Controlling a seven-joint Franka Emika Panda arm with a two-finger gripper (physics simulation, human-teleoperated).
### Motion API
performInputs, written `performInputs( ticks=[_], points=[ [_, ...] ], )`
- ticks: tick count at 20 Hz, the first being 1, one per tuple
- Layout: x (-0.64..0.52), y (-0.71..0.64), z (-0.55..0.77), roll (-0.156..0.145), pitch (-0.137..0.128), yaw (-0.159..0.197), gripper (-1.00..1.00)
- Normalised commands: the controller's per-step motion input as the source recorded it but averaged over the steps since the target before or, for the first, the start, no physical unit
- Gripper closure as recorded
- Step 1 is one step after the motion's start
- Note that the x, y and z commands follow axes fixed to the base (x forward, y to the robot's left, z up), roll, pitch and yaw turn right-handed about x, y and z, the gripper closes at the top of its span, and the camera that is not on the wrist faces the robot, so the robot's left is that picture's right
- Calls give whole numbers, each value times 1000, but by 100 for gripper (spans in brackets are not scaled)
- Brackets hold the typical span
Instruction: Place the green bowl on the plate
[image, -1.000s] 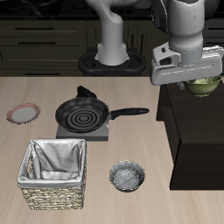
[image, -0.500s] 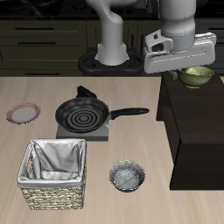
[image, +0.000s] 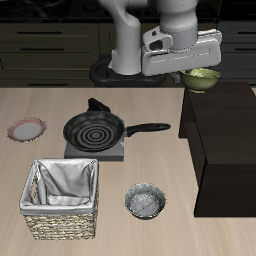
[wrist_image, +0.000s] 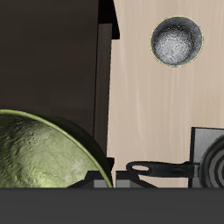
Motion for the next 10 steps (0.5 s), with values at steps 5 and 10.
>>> performInputs(
  ticks=[5,10],
  points=[
    [-54,-529,32,-40,-15,-14,100],
    [-220,-483,68,-20,-29,-26,100]
  ],
)
